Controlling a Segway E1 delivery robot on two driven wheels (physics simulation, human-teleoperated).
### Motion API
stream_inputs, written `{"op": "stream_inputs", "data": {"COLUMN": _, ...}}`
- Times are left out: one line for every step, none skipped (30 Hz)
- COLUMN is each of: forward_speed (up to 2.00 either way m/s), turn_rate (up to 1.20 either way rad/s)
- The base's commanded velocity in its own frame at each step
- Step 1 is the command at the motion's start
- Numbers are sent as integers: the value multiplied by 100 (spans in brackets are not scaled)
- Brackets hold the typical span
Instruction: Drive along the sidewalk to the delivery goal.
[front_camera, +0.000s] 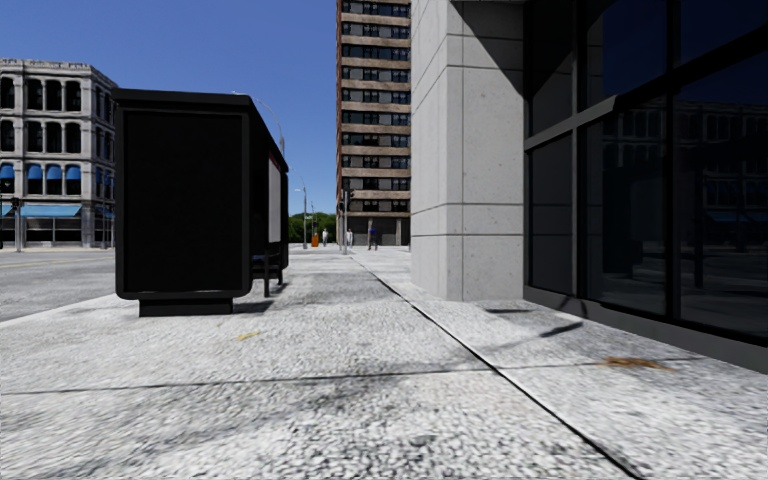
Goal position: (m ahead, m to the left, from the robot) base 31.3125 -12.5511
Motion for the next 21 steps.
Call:
{"op": "stream_inputs", "data": {"forward_speed": 200, "turn_rate": 0}}
{"op": "stream_inputs", "data": {"forward_speed": 200, "turn_rate": 0}}
{"op": "stream_inputs", "data": {"forward_speed": 200, "turn_rate": 0}}
{"op": "stream_inputs", "data": {"forward_speed": 200, "turn_rate": 0}}
{"op": "stream_inputs", "data": {"forward_speed": 200, "turn_rate": 0}}
{"op": "stream_inputs", "data": {"forward_speed": 200, "turn_rate": 0}}
{"op": "stream_inputs", "data": {"forward_speed": 200, "turn_rate": 0}}
{"op": "stream_inputs", "data": {"forward_speed": 200, "turn_rate": 0}}
{"op": "stream_inputs", "data": {"forward_speed": 200, "turn_rate": 0}}
{"op": "stream_inputs", "data": {"forward_speed": 200, "turn_rate": 0}}
{"op": "stream_inputs", "data": {"forward_speed": 200, "turn_rate": 0}}
{"op": "stream_inputs", "data": {"forward_speed": 200, "turn_rate": 0}}
{"op": "stream_inputs", "data": {"forward_speed": 200, "turn_rate": 0}}
{"op": "stream_inputs", "data": {"forward_speed": 200, "turn_rate": 0}}
{"op": "stream_inputs", "data": {"forward_speed": 200, "turn_rate": 0}}
{"op": "stream_inputs", "data": {"forward_speed": 200, "turn_rate": 0}}
{"op": "stream_inputs", "data": {"forward_speed": 200, "turn_rate": 0}}
{"op": "stream_inputs", "data": {"forward_speed": 200, "turn_rate": 0}}
{"op": "stream_inputs", "data": {"forward_speed": 200, "turn_rate": 0}}
{"op": "stream_inputs", "data": {"forward_speed": 200, "turn_rate": 0}}
{"op": "stream_inputs", "data": {"forward_speed": 200, "turn_rate": 0}}
